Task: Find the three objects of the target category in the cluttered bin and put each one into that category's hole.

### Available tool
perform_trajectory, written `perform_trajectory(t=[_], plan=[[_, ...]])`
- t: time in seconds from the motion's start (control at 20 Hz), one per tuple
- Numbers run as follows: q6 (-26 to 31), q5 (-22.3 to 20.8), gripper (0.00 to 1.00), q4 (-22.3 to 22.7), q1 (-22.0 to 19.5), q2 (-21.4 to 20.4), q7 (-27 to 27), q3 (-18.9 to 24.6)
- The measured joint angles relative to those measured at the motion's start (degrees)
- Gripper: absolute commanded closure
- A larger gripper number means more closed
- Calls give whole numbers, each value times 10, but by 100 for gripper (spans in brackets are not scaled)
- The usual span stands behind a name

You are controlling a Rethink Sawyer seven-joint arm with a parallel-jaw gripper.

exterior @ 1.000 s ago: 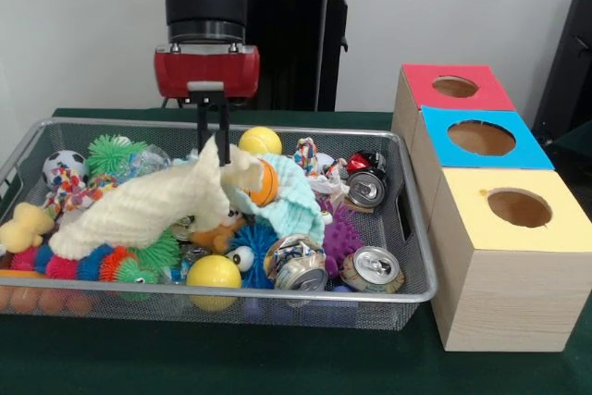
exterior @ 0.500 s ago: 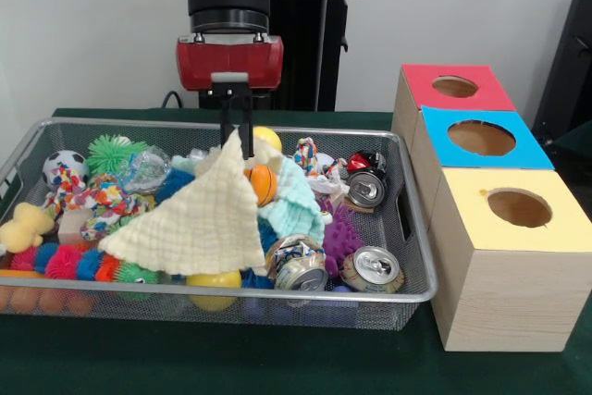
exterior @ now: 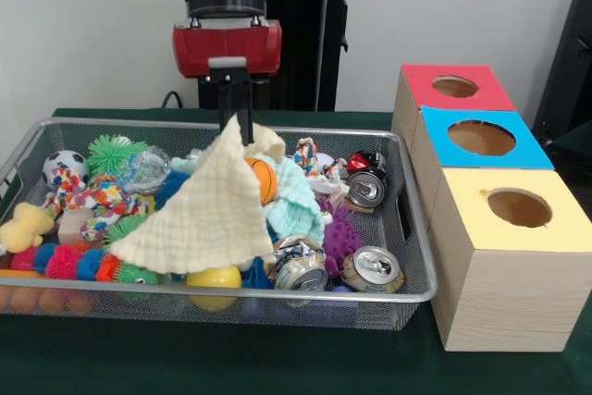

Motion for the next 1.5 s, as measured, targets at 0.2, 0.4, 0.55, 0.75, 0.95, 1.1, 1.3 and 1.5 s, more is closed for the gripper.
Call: perform_trajectory(t=[0.2, 0.4, 0.55, 0.75, 0.95, 1.1, 1.3, 1.5], plan=[[0, 33, 100, 41, -20, -42, 0, 27], [10, 82, 100, 86, -25, -103, 0, 45], [20, 112, 100, 113, -4, -148, 0, 41], [22, 127, 100, 127, 51, -180, 0, 15], [22, 136, 100, 135, 113, -190, 0, -19], [21, 146, 100, 144, 155, -191, 0, -46], [8, 162, 100, 146, 211, -179, 0, -96], [-26, 165, 100, 146, 223, -162, 0, -116]])
